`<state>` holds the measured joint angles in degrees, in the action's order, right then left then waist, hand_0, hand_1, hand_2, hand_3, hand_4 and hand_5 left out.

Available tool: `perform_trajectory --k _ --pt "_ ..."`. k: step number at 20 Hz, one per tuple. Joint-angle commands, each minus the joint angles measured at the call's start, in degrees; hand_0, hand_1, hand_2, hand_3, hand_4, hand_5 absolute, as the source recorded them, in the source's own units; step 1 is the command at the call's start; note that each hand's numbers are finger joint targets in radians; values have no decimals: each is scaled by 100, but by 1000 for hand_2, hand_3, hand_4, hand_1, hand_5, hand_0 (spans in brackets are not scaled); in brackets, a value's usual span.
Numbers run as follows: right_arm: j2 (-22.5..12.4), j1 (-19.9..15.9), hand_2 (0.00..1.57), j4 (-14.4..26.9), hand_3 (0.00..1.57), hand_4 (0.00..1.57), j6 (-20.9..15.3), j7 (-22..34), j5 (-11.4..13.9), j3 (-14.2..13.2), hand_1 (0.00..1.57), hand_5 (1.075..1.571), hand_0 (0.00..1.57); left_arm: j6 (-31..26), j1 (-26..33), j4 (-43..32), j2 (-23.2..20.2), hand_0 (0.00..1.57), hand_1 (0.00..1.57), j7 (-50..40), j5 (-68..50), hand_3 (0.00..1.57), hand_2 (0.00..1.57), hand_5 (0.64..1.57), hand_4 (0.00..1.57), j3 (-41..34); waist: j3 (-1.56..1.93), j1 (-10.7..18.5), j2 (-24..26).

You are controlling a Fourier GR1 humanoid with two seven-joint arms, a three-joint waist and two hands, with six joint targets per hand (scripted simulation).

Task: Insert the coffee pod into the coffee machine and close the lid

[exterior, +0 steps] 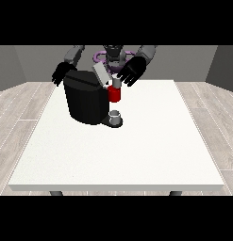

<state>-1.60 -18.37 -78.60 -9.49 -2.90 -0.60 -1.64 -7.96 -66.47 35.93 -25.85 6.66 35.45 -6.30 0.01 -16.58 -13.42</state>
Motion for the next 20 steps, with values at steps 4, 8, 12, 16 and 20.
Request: perform_trajectory --k 4,8,12,16,20 --pt "61 -77 0 190 0 499 -41 -161 -40 -74 0 1571 0 86 7 100 395 1206 1206 -69 147 1187 1261 1571 504 183 1 153 23" --pt "-4 -109 0 -109 0 499 26 -35 -127 -92 0 1571 0 140 -22 -70 27 1185 1185 143 137 1197 1262 1571 492 -13 0 -25 -215" --pt "-143 198 0 90 0 525 172 -137 -260 -274 0 1571 0 35 203 17 234 1204 1204 133 162 1208 1279 1571 521 99 1 134 118" --pt "-257 23 0 197 0 462 292 -192 -294 -328 0 1571 0 71 -16 -42 391 1184 1184 -239 257 1186 1248 1571 488 139 2 12 -33" --pt "-86 99 0 -118 0 448 116 43 -145 -86 0 1571 0 -21 -19 -209 166 1236 1236 -137 202 1197 1279 1571 487 -19 0 -94 -27"
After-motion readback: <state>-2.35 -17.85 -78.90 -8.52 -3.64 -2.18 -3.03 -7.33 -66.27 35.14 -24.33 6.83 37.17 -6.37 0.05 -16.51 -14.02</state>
